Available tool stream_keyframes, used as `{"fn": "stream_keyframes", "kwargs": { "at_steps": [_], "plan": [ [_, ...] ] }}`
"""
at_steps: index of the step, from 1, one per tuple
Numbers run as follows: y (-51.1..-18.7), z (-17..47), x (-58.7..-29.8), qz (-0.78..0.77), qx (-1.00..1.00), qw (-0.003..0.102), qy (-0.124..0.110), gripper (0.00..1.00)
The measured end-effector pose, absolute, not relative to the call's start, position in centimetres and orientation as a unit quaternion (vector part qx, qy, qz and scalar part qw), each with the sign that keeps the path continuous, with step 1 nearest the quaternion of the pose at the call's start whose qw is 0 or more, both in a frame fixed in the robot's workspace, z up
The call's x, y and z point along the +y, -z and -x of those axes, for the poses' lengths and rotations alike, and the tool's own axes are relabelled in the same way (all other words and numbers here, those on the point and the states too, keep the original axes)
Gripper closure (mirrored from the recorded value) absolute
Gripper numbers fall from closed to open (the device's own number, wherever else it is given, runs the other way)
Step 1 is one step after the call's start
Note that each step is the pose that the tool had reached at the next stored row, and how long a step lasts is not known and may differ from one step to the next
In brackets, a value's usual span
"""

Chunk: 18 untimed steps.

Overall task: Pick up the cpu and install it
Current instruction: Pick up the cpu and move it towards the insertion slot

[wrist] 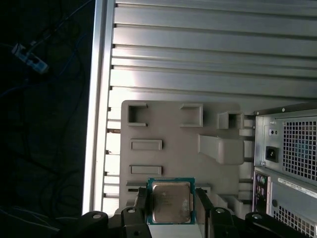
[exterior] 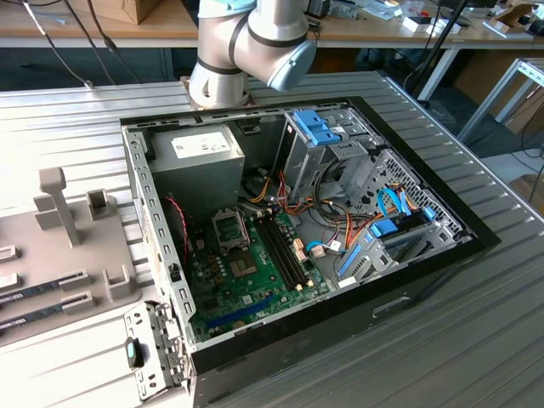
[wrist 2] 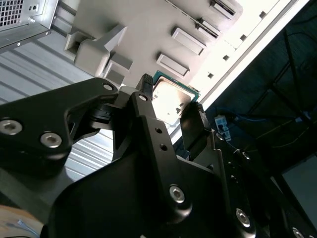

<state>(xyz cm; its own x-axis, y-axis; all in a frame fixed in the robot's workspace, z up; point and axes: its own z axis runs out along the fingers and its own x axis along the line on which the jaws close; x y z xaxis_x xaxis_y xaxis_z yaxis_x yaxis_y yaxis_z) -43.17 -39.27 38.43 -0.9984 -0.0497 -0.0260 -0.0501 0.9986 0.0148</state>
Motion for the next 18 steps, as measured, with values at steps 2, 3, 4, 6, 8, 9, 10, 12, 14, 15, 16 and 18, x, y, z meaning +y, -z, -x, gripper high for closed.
{"fn": "stream_keyframes", "kwargs": {
  "at_steps": [2, 3, 4, 6, 8, 9, 10, 12, 14, 15, 16, 18],
  "plan": [
    [-38.4, 42.9, -39.3, 0.025, 1.000, 0.013, -0.008, 0.53],
    [-38.4, 42.8, -39.3, 0.025, 1.000, 0.013, -0.008, 0.53],
    [-38.4, 42.7, -39.3, 0.025, 1.000, 0.013, -0.008, 0.53],
    [-38.4, 42.3, -39.3, 0.025, 1.000, 0.013, -0.008, 0.53],
    [-38.4, 42.0, -39.3, 0.025, 1.000, 0.013, -0.008, 0.53],
    [-38.4, 41.9, -39.3, 0.025, 1.000, 0.013, -0.008, 0.53],
    [-38.4, 41.8, -39.3, 0.025, 1.000, 0.013, -0.008, 0.53],
    [-38.4, 41.6, -39.3, 0.025, 1.000, 0.013, -0.008, 0.53],
    [-38.4, 41.5, -39.3, 0.025, 1.000, 0.013, -0.008, 0.53],
    [-38.4, 41.4, -39.3, 0.025, 1.000, 0.013, -0.008, 0.53],
    [-38.4, 41.3, -39.3, 0.025, 1.000, 0.013, -0.008, 0.53],
    [-38.4, 41.1, -39.3, 0.025, 1.000, 0.013, -0.008, 0.53]
  ]
}}
